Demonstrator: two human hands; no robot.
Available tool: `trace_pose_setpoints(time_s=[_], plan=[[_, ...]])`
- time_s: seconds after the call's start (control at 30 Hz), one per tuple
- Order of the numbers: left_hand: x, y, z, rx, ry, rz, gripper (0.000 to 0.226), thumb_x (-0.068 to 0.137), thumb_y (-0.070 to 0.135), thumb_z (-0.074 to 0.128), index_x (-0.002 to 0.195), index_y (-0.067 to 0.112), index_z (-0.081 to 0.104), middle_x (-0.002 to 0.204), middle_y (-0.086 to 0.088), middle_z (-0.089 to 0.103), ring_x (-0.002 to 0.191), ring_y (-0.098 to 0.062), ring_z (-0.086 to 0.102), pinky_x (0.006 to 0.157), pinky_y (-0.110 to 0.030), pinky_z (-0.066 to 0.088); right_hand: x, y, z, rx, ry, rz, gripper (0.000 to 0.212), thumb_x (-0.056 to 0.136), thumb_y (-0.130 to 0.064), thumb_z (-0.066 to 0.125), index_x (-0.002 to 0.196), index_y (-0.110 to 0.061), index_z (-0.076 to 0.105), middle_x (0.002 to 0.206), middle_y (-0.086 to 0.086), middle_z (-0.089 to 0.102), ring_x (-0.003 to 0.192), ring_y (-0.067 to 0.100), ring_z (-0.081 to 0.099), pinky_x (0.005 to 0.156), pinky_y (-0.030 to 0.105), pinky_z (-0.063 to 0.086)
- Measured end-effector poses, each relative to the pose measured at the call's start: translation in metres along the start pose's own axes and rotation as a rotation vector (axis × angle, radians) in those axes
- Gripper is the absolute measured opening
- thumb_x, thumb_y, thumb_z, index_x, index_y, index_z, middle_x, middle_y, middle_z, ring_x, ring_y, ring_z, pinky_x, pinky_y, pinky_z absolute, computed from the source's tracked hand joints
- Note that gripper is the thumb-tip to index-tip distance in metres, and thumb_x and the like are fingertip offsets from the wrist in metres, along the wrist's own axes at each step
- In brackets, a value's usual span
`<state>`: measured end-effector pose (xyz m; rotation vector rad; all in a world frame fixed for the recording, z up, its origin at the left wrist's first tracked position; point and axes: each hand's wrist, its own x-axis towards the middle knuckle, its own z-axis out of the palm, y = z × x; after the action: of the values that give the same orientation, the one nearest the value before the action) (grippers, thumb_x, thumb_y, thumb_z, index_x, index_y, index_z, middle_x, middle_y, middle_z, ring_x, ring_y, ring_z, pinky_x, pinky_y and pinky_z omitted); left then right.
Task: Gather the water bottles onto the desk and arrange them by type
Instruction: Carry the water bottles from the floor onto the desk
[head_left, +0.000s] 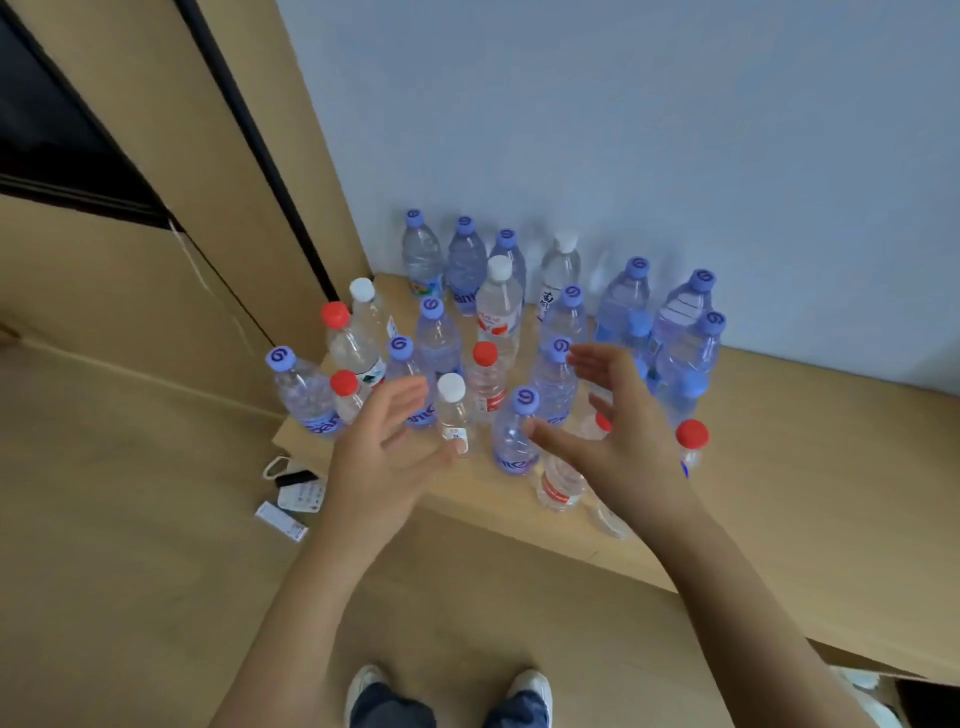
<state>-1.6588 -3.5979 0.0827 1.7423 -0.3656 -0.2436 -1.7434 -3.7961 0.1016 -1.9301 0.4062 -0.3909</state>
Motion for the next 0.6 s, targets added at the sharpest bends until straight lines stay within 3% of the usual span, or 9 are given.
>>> trace_pose_setpoints(time_s=[0.1,0.2,0.3,0.4,0.6], plan=[[-0.012,-0.002,-0.052,-0.012,0.098,-0.001,0.057,0.069,0.015,0.086,0.118,0.028,0.060,0.122,0.014,0.066,0.119,0.003,0.058,0.101,-0.020,0.048,0.005,-0.025,0.048,0.004,-0.102,-0.058,0.063,0.071,-0.027,0.085,0.123,-0.029,0.049,0.122,-0.024,0.055,0.118,-0.009,0.049,0.091,0.005,0.037],[-0.025,-0.011,-0.111,-0.023,0.206,-0.027,0.056,0.064,0.027,0.084,0.114,0.035,0.059,0.120,0.018,0.066,0.119,0.003,0.058,0.100,-0.019,0.047,0.006,-0.052,0.106,0.042,-0.191,-0.090,0.064,0.070,-0.031,0.086,0.124,-0.030,0.050,0.121,-0.024,0.056,0.118,-0.006,0.051,0.092,0.009,0.039],[-0.039,-0.024,-0.177,-0.022,0.288,-0.044,0.054,0.065,0.028,0.084,0.111,0.041,0.059,0.119,0.021,0.066,0.119,0.002,0.058,0.097,-0.015,0.047,0.004,-0.081,0.174,0.073,-0.255,-0.116,0.065,0.070,-0.028,0.087,0.123,-0.034,0.049,0.117,-0.025,0.058,0.114,-0.009,0.052,0.088,0.005,0.039],[-0.051,-0.037,-0.246,-0.023,0.364,-0.056,0.055,0.073,0.015,0.085,0.109,0.048,0.059,0.120,0.025,0.065,0.121,0.002,0.057,0.100,-0.021,0.044,0.000,-0.112,0.246,0.109,-0.343,-0.153,0.067,0.072,-0.023,0.087,0.125,-0.031,0.047,0.123,-0.021,0.055,0.121,-0.007,0.048,0.096,0.009,0.039],[-0.082,-0.051,-0.379,-0.027,0.550,-0.085,0.057,0.064,0.027,0.083,0.114,0.038,0.057,0.115,0.026,0.066,0.117,0.004,0.058,0.106,-0.030,0.044,-0.012,-0.177,0.395,0.136,-0.542,-0.208,0.073,0.073,-0.030,0.086,0.133,-0.029,0.045,0.133,-0.011,0.053,0.127,-0.003,0.045,0.090,0.004,0.039]])
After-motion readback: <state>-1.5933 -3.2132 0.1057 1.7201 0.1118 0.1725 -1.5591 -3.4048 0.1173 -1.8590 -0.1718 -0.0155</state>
